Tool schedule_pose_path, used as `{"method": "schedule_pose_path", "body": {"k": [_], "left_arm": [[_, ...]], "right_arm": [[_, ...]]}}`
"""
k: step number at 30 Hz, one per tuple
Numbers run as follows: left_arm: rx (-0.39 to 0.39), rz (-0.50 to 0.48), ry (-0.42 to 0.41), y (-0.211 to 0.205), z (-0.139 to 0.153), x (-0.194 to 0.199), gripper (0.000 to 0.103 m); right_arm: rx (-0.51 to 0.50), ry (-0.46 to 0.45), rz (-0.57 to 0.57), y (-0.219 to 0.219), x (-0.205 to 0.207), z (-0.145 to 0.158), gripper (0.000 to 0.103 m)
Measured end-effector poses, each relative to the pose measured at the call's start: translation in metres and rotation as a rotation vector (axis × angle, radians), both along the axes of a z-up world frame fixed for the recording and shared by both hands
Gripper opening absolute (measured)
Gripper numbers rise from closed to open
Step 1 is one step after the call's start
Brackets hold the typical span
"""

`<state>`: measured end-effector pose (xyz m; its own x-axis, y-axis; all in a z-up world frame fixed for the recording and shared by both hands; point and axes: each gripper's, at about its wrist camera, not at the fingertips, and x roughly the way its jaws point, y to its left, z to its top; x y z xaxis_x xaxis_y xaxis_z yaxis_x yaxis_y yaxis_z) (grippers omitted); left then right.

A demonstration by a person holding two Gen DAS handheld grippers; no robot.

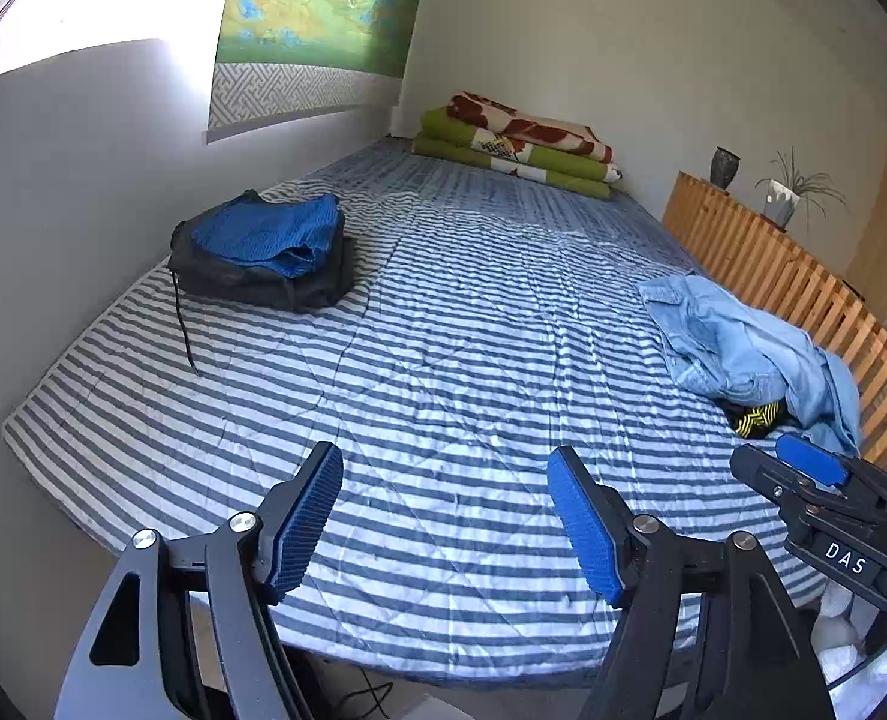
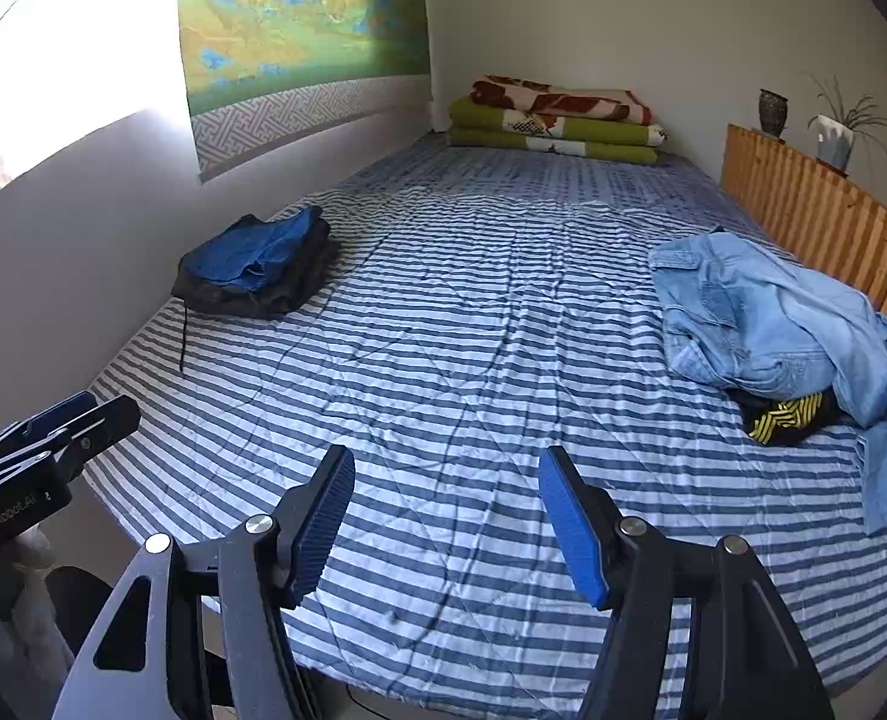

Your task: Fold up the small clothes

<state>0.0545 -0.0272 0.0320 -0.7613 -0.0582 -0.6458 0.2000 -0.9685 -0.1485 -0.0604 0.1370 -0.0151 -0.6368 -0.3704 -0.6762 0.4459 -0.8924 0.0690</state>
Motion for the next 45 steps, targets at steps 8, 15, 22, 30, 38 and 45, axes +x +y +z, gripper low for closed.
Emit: {"method": "schedule_pose_path", "body": {"k": [8,15,22,30,38,45], "left_arm": [[0.032,-0.046,0.004,0.025,0.018,0.029,0.081],[0.003,-0.066,0.035,0.038,0.043,0.044,0.091],[0.000,-0.068,0.004,0.036,0.036,0.036,0.095],[-0.003,-0.051,-0.037,0.026,0.018,0.018,0.095],[-0.026,-0.018,-0.062,0.017,0.006,0.002,0.095],[-0.046,-0.018,-0.082,0.017,-0.001,-0.014,0.096]], "right_arm": [[0.011,0.018,-0.026,0.022,0.034,0.007,0.060],[0.007,0.072,-0.032,0.032,0.049,0.024,0.060],[0.014,0.075,-0.046,0.032,0.043,0.017,0.061],[0.046,0.022,-0.052,0.031,0.030,-0.008,0.061],[0.059,-0.007,-0.036,0.026,0.021,-0.019,0.061],[0.046,-0.028,-0.063,0.031,0.009,-0.023,0.061]]}}
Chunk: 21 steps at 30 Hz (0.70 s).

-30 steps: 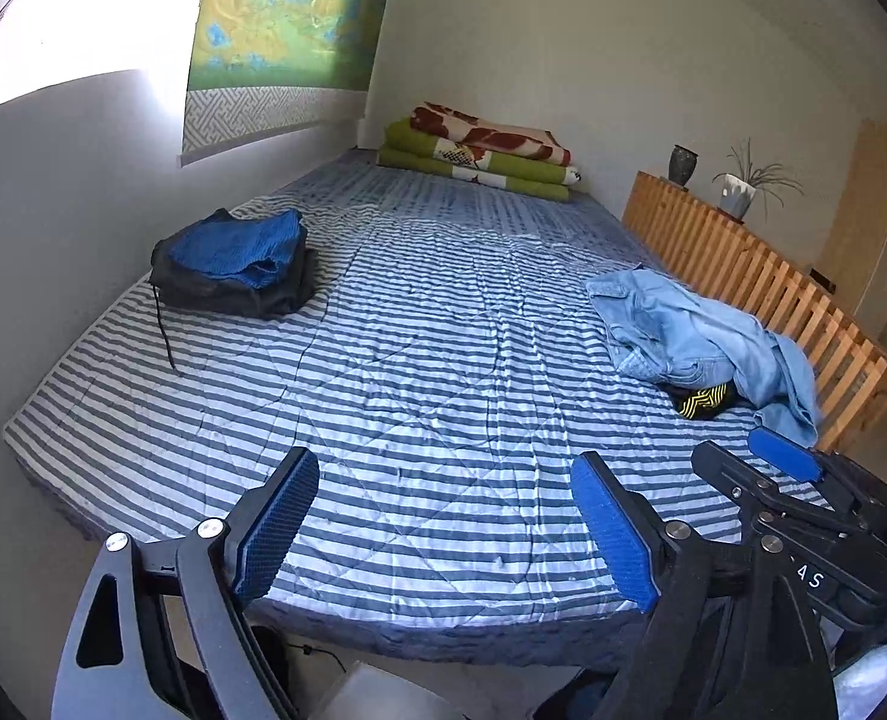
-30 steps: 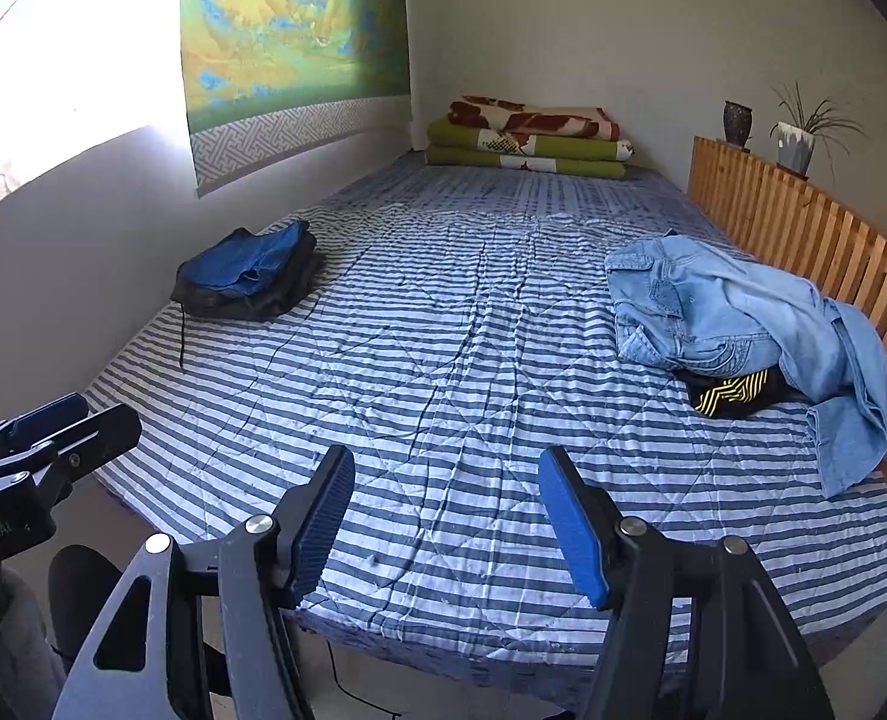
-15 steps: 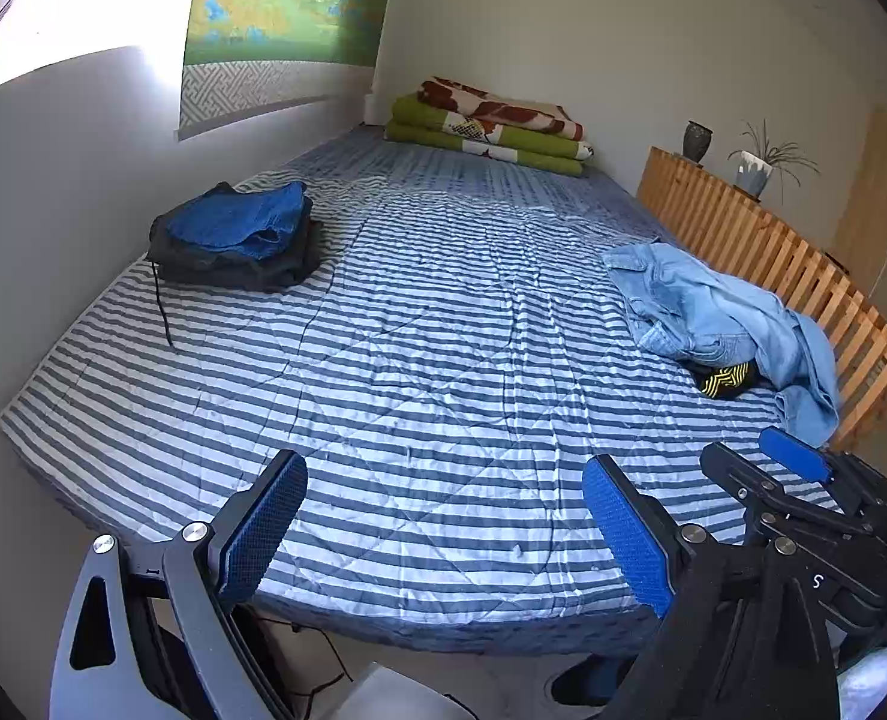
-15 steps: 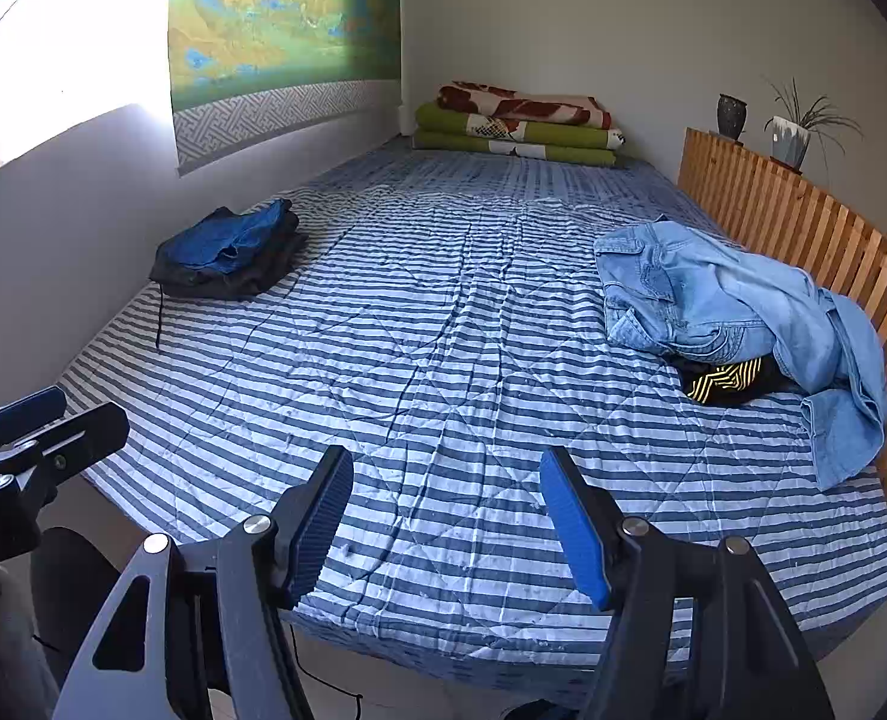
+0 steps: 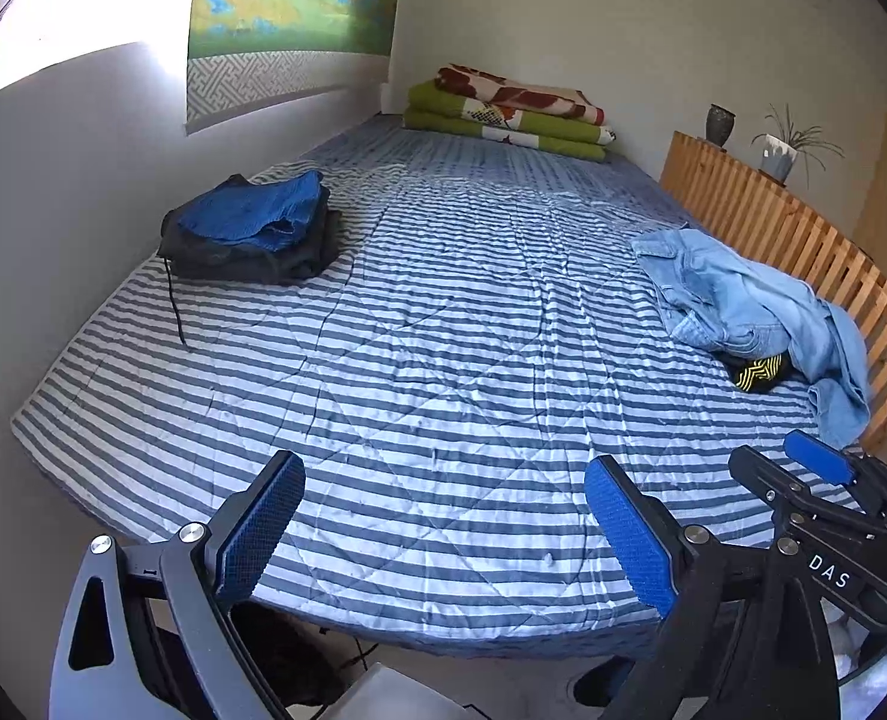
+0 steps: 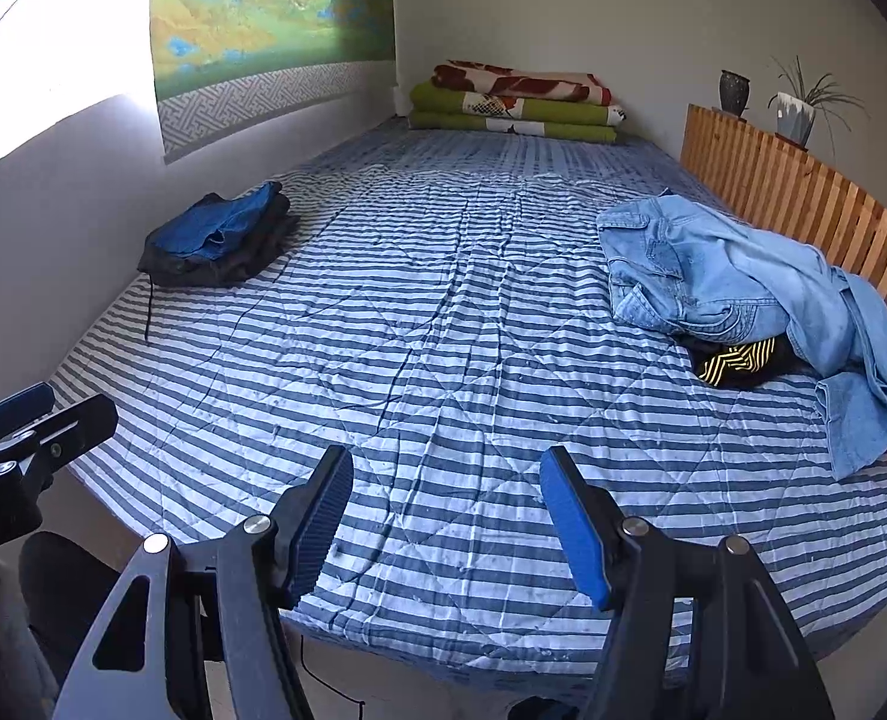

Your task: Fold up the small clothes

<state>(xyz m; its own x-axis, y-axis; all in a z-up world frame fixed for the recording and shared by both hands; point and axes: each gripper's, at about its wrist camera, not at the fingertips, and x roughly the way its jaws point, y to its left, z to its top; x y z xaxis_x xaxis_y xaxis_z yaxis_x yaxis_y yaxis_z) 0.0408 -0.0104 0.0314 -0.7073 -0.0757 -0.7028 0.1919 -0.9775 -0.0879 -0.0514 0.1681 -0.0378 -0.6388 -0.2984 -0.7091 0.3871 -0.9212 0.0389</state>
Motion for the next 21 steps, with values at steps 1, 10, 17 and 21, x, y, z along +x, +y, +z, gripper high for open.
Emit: {"method": "schedule_pose_path", "body": {"k": [1,10,17,21], "left_arm": [[-0.003,0.000,-0.001,0.001,-0.001,-0.001,0.096],[-0.017,0.025,-0.006,-0.004,-0.006,-0.011,0.097],[-0.014,0.033,-0.008,-0.011,-0.009,-0.014,0.097],[-0.013,0.038,-0.007,-0.013,-0.011,-0.014,0.097]], "right_arm": [[-0.001,-0.002,-0.004,0.000,-0.001,-0.001,0.061],[0.002,-0.012,-0.010,0.000,-0.008,-0.005,0.061],[0.006,-0.026,-0.015,-0.003,-0.011,-0.008,0.061],[0.008,-0.028,-0.016,-0.006,-0.010,-0.009,0.061]]}}
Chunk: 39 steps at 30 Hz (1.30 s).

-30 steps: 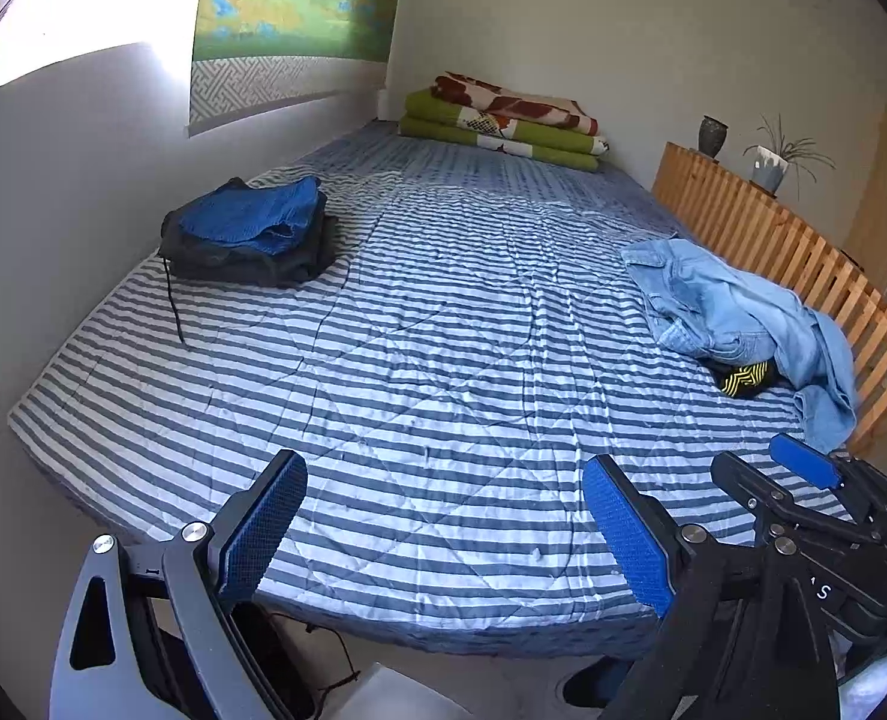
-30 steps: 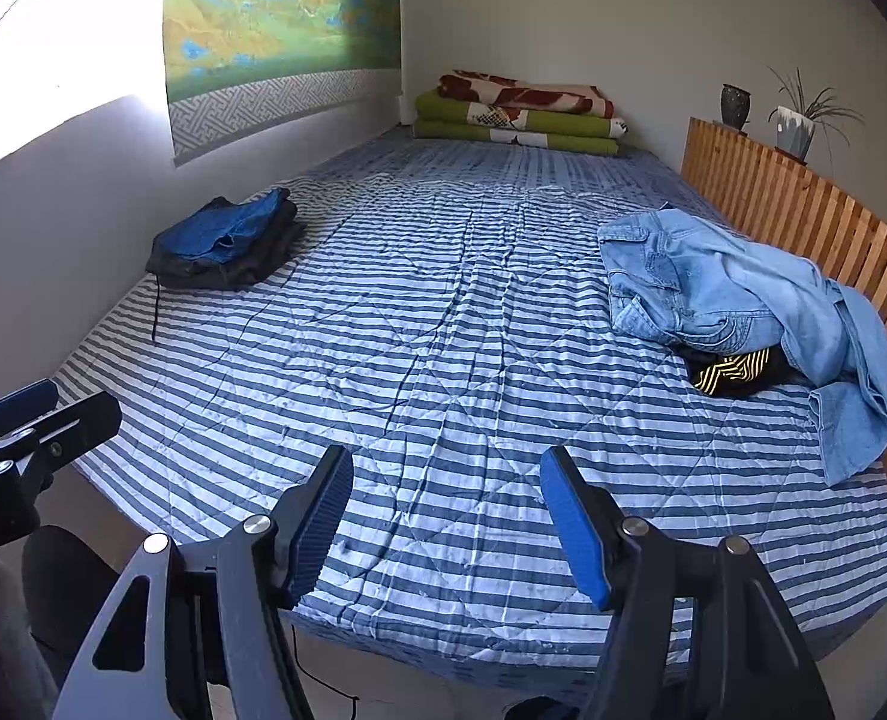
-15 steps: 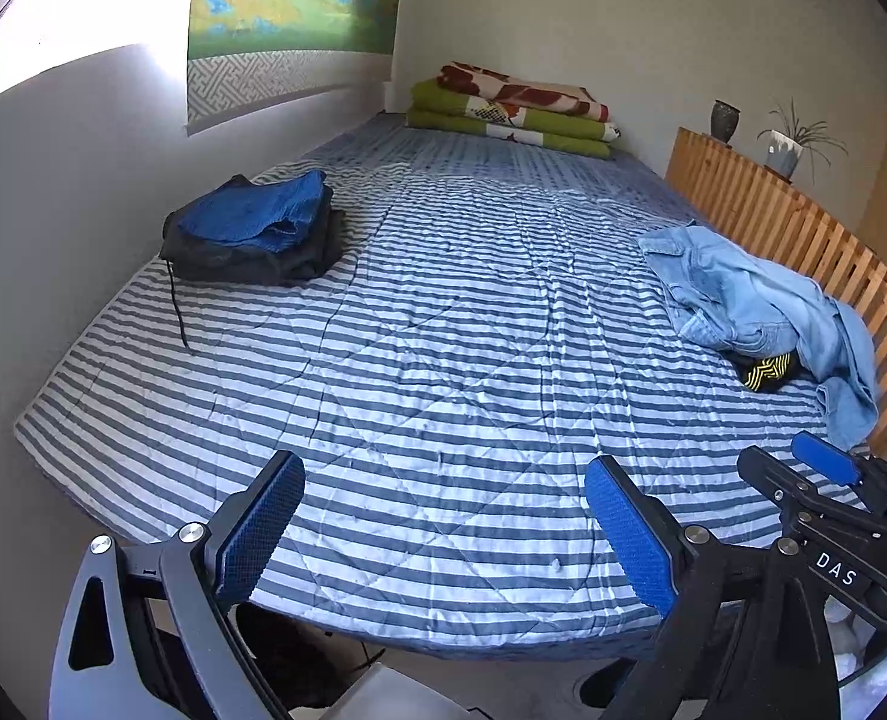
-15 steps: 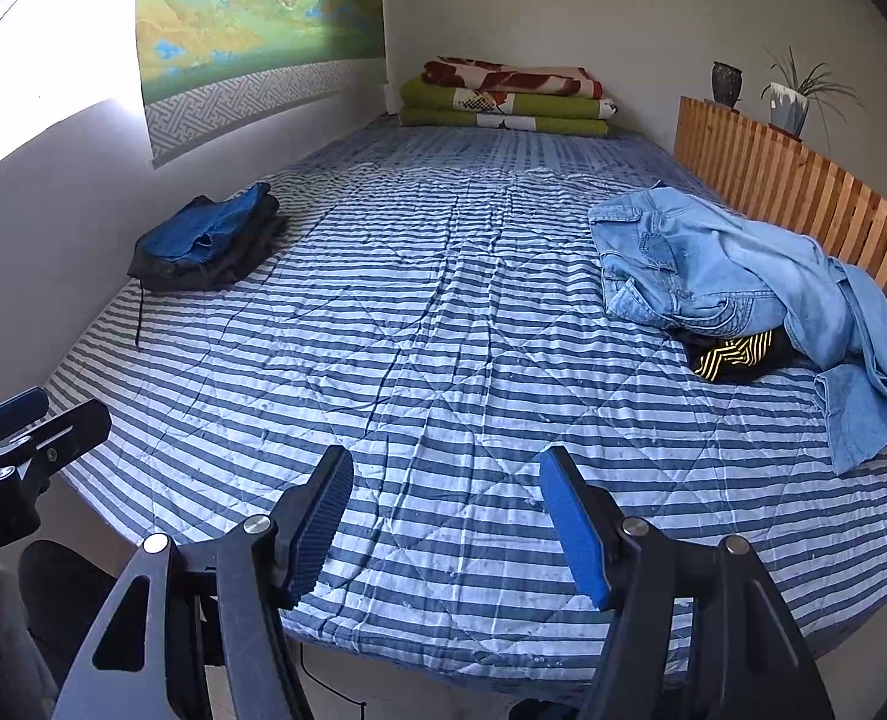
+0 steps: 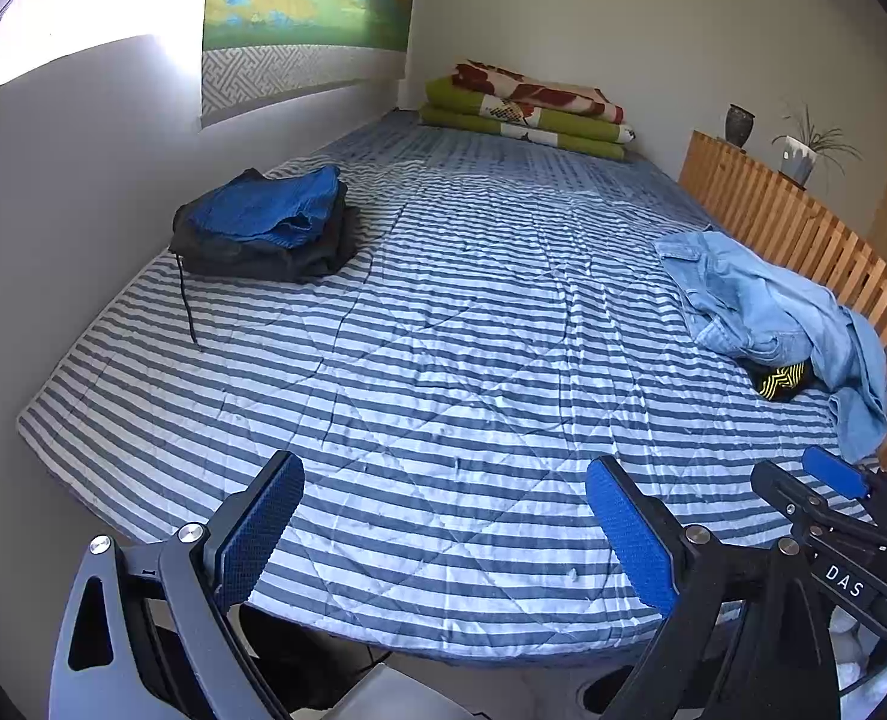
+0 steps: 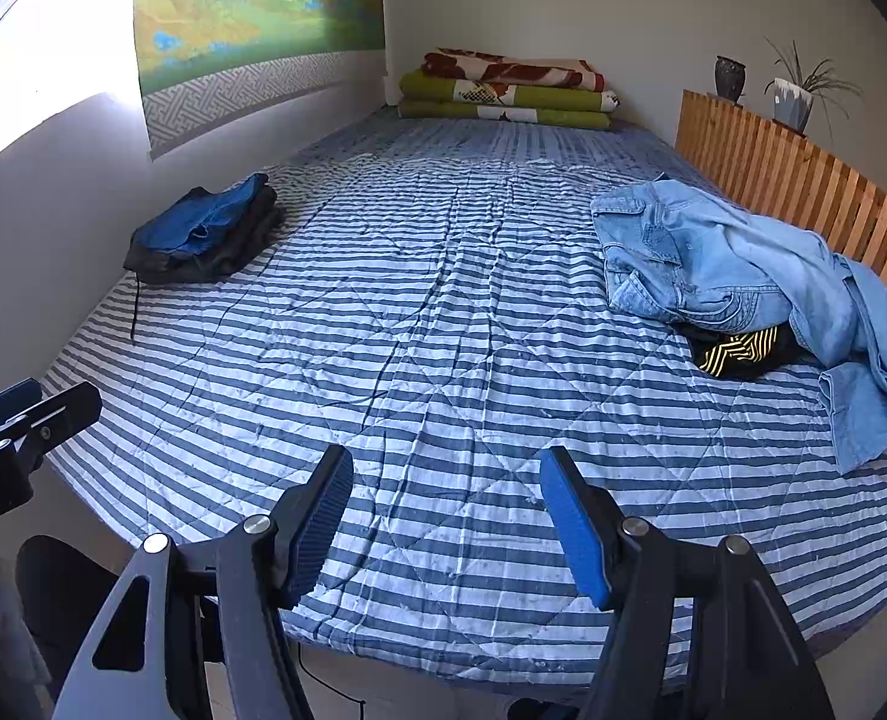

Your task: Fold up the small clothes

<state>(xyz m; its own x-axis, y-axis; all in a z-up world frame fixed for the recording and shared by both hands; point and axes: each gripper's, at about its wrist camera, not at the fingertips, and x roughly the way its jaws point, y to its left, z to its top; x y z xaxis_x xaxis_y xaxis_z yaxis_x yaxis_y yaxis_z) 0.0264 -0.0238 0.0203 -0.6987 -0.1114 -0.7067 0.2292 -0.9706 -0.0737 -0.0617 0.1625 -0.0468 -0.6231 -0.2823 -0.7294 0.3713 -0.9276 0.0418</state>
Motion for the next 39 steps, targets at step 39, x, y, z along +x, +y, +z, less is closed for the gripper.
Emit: {"method": "schedule_pose_path", "body": {"k": [39], "left_arm": [[-0.009,-0.008,-0.062,-0.005,-0.037,-0.025,0.099]], "right_arm": [[0.028,-0.057,-0.008,-0.006,-0.011,-0.028,0.061]]}}
